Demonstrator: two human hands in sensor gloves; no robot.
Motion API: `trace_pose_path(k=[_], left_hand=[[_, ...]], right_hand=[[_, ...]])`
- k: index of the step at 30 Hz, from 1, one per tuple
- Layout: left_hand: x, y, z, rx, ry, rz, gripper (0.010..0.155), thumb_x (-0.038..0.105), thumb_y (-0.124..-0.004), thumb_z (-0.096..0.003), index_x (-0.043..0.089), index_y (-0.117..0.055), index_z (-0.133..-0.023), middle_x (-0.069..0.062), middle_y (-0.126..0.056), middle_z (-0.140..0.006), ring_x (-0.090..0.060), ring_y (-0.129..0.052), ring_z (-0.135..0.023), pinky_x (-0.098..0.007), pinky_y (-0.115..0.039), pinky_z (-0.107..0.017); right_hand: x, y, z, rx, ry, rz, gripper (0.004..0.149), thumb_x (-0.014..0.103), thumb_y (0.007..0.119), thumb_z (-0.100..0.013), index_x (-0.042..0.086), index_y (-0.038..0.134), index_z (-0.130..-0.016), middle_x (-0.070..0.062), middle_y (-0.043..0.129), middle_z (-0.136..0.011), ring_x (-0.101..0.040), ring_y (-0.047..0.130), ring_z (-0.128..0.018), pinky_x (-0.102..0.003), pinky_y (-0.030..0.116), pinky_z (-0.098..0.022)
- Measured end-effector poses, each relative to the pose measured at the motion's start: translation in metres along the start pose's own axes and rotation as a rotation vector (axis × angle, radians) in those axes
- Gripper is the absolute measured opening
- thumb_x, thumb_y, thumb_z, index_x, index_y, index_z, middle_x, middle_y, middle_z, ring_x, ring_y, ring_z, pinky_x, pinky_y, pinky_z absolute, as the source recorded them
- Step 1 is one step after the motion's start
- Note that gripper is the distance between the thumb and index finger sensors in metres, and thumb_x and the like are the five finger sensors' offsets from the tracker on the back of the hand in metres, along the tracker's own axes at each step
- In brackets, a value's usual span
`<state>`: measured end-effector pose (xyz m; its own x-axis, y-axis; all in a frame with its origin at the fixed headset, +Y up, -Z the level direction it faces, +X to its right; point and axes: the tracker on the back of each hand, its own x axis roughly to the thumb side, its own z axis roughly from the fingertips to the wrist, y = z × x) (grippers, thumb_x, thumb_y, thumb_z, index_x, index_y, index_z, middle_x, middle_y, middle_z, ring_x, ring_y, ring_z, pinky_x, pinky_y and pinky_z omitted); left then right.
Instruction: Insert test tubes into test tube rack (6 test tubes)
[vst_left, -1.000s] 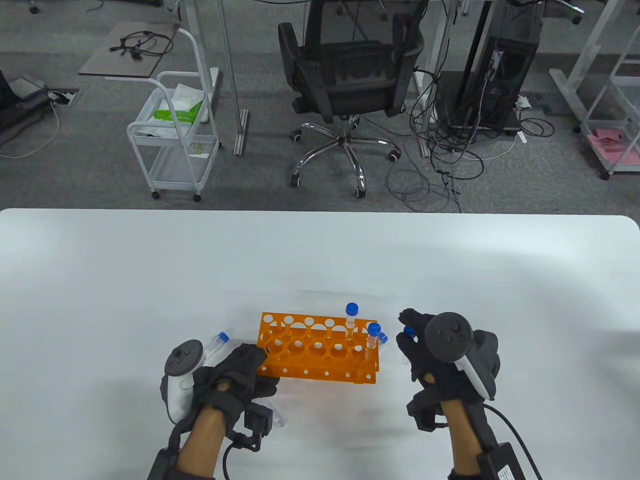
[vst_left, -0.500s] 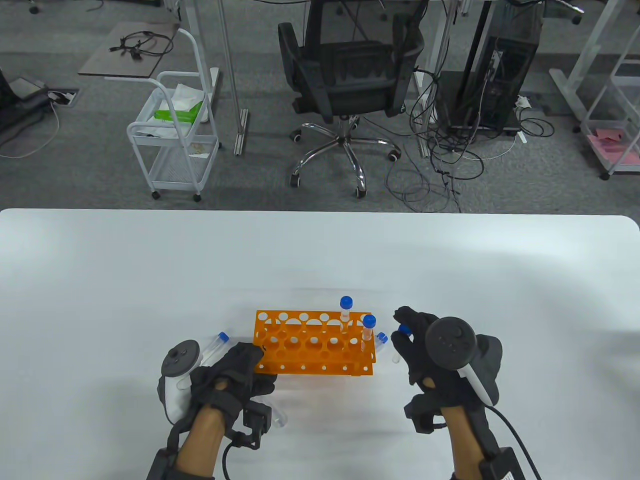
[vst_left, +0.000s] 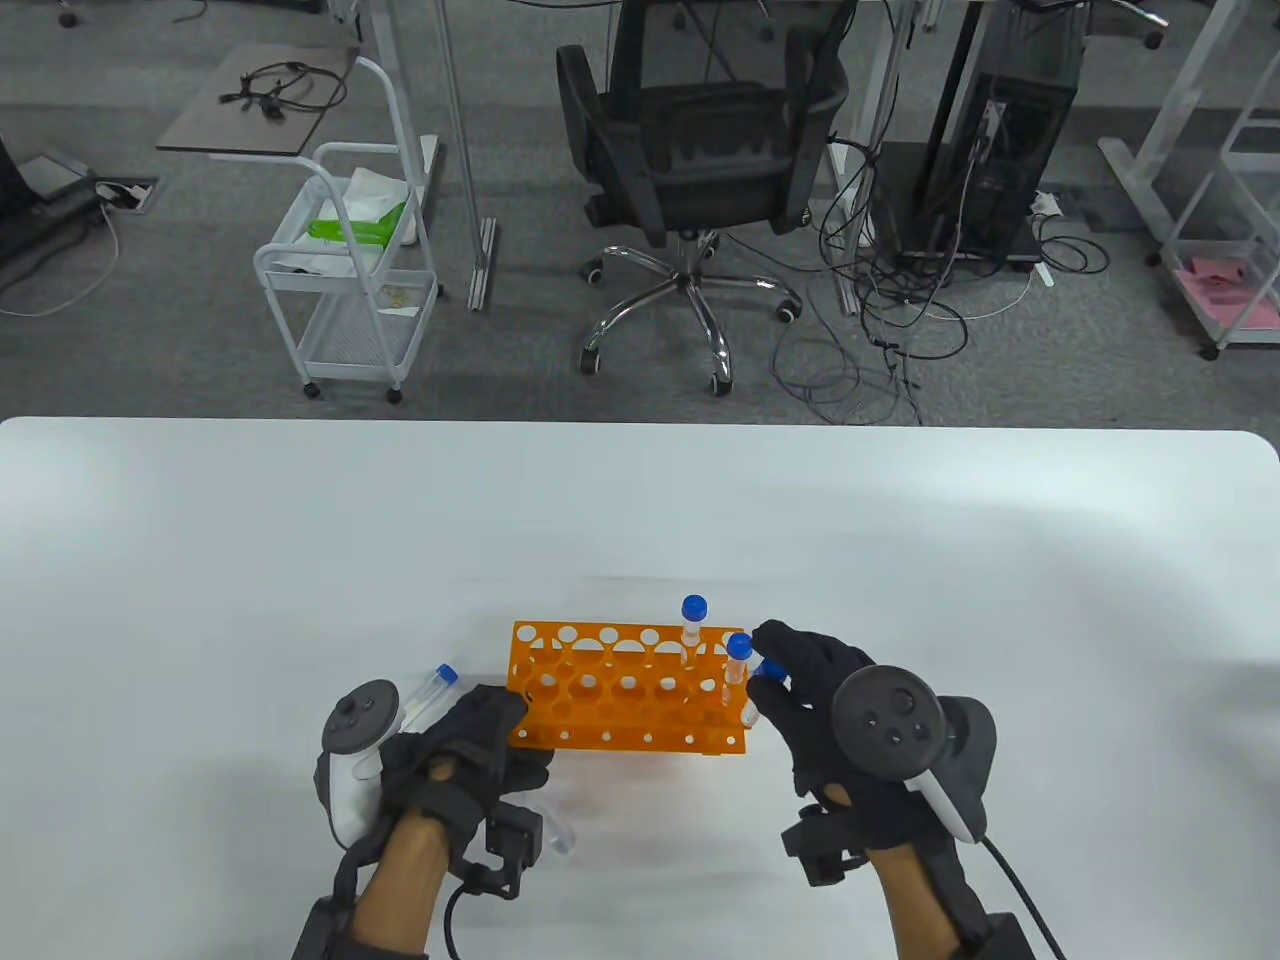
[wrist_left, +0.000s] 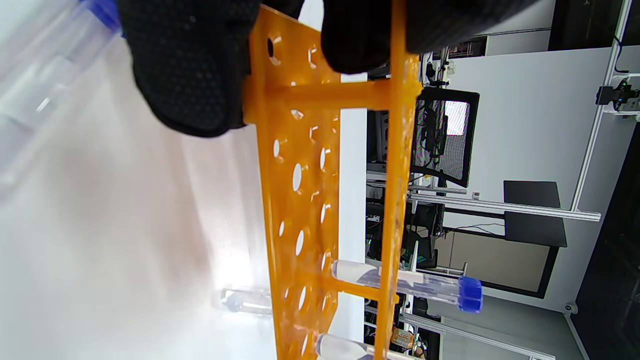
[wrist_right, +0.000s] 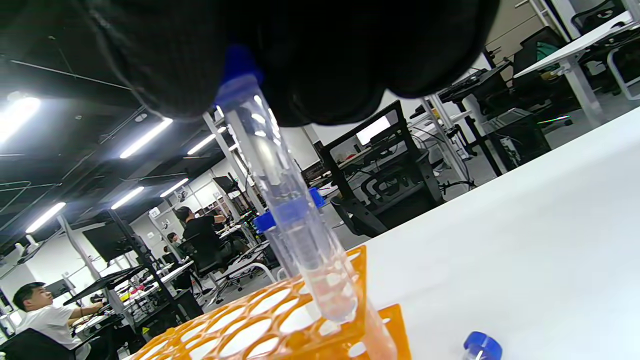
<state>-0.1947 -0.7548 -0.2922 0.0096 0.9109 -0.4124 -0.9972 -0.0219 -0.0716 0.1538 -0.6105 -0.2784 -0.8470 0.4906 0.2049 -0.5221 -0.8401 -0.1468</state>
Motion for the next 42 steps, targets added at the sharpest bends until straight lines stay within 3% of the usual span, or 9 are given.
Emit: trace_pose_path(k=[11,42], left_hand=[[0.000,-0.001,0.000,-0.010,-0.004,-0.013,0.044,0.043,-0.065,-0.0485,0.016,-0.069,-0.084,-0.027,-0.050,-0.103,-0.043,-0.088,-0.077,-0.040,-0.091,-0.046],[0.000,-0.003,-0.001,-0.023,-0.008,-0.021,0.044,0.043,-0.066,-0.0483,0.016,-0.070,-0.083,-0.027,-0.050,-0.103,-0.043,-0.088,-0.077,-0.041,-0.090,-0.046]], right_hand=[[0.017,0.010,0.006,0.029,-0.067,-0.061,0.053,0.042,0.086,-0.043,0.033,0.074,-0.094,0.001,0.084,-0.095,-0.018,0.096,-0.068,-0.048,0.080,-0.057],[0.021,0.050,-0.001,0.084,-0.008,0.128,0.050,0.045,0.086,-0.043,0.035,0.078,-0.092,0.001,0.089,-0.091,-0.018,0.099,-0.061,-0.044,0.083,-0.048]])
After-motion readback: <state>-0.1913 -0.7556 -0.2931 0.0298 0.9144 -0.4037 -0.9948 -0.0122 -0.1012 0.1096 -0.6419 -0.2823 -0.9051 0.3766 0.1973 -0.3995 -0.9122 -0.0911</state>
